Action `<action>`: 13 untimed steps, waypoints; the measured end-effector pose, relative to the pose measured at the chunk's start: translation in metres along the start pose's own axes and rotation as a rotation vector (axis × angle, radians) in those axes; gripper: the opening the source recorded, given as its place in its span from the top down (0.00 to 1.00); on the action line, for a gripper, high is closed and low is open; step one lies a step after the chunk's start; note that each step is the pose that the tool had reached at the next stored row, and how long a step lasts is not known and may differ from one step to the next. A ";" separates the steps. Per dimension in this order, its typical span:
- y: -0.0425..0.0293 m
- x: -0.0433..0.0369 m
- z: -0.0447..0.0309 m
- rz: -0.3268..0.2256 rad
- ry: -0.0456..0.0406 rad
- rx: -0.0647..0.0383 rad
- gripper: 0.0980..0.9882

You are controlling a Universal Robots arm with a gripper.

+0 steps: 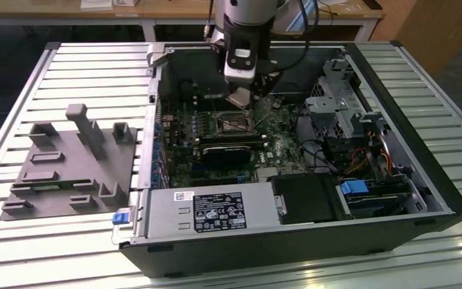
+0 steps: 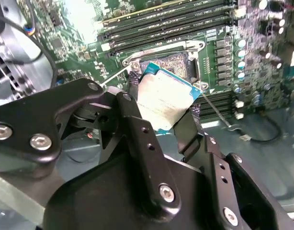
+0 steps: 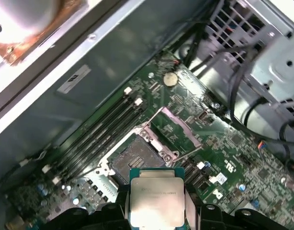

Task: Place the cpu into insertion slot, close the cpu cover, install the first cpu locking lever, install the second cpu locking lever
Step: 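Place the cpu into insertion slot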

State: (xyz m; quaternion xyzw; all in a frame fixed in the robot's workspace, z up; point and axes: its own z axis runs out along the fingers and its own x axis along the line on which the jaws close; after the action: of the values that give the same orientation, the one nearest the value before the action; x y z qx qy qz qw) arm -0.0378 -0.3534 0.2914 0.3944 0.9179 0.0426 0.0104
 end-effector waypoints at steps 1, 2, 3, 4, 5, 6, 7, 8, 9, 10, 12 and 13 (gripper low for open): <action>0.0000 0.0000 0.0004 0.018 -0.0017 0.000 0.50; -0.0001 0.0000 0.0009 0.036 -0.0033 0.000 0.50; -0.0001 0.0000 0.0013 0.054 -0.0050 0.000 0.50; -0.0002 0.0000 0.0018 0.072 -0.0066 -0.001 0.50; -0.0002 0.0000 0.0022 0.089 -0.0084 -0.001 0.50; -0.0002 0.0000 0.0026 0.107 -0.0101 -0.001 0.50; -0.0003 -0.0001 0.0031 0.125 -0.0117 -0.001 0.50; -0.0003 -0.0001 0.0035 0.144 -0.0136 -0.001 0.50; -0.0003 -0.0001 0.0040 0.162 -0.0153 -0.001 0.50; -0.0004 -0.0001 0.0044 0.180 -0.0170 -0.001 0.50; -0.0005 -0.0001 0.0052 0.216 -0.0202 -0.002 0.50; -0.0005 -0.0001 0.0056 0.234 -0.0219 -0.002 0.50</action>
State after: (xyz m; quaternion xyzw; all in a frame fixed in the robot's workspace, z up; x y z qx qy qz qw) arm -0.0378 -0.3534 0.2858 0.4994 0.8653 0.0401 0.0157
